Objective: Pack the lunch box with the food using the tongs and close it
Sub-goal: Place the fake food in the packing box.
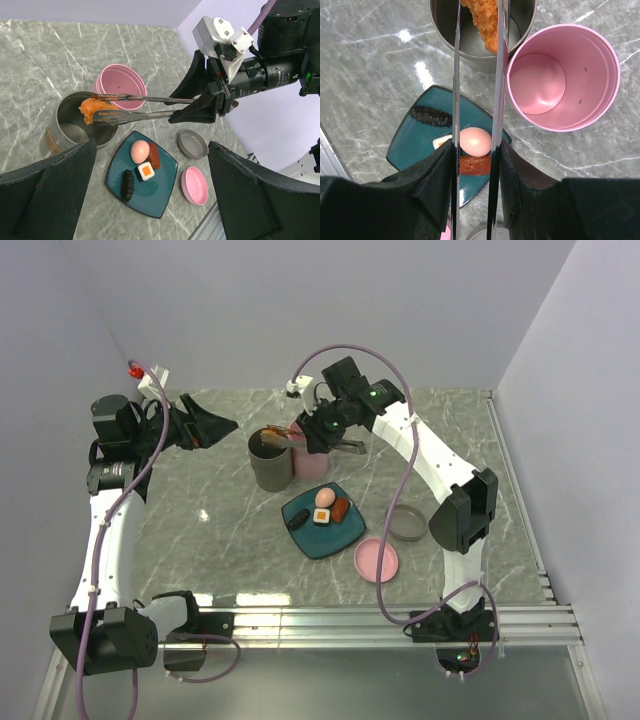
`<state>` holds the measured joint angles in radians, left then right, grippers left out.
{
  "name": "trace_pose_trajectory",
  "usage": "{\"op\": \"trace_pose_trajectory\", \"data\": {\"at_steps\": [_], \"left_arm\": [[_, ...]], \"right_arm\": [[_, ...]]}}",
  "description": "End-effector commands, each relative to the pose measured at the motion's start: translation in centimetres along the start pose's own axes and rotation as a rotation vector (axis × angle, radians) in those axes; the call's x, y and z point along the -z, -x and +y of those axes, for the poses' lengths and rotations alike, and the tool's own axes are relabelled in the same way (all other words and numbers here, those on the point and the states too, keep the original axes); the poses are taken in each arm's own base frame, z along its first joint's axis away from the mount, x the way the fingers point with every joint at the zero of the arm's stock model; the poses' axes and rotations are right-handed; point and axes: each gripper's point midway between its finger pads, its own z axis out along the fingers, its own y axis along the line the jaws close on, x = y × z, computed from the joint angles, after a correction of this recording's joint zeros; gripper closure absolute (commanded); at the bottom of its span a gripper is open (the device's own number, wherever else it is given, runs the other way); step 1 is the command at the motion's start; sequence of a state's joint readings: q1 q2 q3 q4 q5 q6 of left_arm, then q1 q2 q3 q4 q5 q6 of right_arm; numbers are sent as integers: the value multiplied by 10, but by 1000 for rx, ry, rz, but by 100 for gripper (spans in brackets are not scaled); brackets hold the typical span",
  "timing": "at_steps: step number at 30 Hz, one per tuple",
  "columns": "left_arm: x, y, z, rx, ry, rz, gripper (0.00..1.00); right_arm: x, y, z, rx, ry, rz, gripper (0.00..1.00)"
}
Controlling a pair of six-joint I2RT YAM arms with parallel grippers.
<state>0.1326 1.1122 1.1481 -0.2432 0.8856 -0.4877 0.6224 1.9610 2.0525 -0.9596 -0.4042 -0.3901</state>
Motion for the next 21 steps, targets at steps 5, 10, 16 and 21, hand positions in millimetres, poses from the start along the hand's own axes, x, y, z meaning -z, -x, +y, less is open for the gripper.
{"op": "trace_pose_trajectory", "data": {"at_steps": [5, 10, 16, 21], "left_arm": [[1, 3, -3, -20, -25, -15, 1], [1, 5, -5, -22, -32, -15, 1], [0, 5, -6, -14, -42, -14, 1], [1, 6, -8, -17, -45, -10, 0]], "right_arm": [[14, 30, 6, 37, -2, -86, 61], [34, 42, 11, 57, -9, -127, 53], [48, 43, 15, 70, -22, -144, 45], [52, 32, 23, 85, 18, -103, 44]]}}
